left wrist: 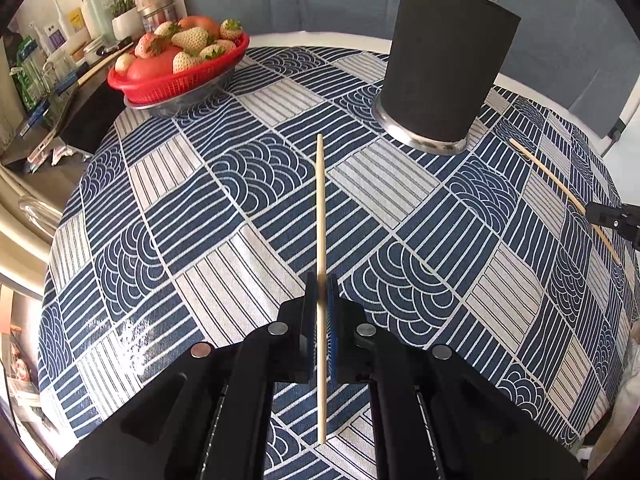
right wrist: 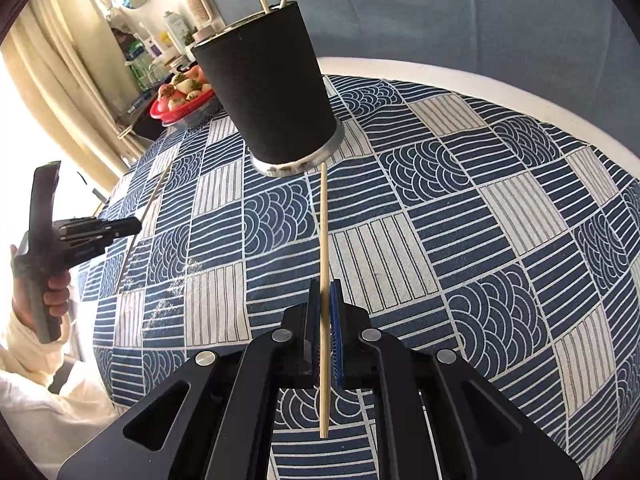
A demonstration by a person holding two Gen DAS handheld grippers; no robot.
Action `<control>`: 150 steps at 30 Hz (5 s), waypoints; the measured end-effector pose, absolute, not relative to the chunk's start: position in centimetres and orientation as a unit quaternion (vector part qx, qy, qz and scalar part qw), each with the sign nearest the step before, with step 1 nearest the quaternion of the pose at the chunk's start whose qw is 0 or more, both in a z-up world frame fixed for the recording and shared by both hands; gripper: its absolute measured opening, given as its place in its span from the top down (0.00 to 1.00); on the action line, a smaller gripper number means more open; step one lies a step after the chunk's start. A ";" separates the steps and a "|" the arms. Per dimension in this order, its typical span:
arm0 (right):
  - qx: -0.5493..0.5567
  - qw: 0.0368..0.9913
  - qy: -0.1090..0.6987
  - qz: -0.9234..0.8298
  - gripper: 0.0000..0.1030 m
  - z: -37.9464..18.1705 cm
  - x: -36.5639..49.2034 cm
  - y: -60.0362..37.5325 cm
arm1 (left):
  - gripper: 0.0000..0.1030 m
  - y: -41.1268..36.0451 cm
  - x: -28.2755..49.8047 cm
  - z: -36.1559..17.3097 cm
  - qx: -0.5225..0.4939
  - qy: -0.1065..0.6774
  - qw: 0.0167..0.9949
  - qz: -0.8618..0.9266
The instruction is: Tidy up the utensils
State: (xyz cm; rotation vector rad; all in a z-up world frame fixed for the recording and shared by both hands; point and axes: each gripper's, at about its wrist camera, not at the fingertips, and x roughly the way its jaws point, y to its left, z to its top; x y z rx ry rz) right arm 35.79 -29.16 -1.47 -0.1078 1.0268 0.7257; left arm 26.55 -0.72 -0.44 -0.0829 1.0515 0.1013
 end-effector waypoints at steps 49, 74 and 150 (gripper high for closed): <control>0.069 0.911 0.249 0.321 0.95 13.1 36.6 -24.9 | 0.95 3.4 33.6 18.3 0.006 0.224 0.973 -0.045; 0.259 0.845 0.130 0.450 0.95 9.1 44.1 -23.0 | 0.95 -1.3 42.0 16.6 -0.040 0.132 0.975 -0.177; 0.027 0.975 0.167 0.141 0.07 5.5 29.4 -22.9 | 0.05 3.7 25.2 5.4 0.027 0.160 0.987 0.003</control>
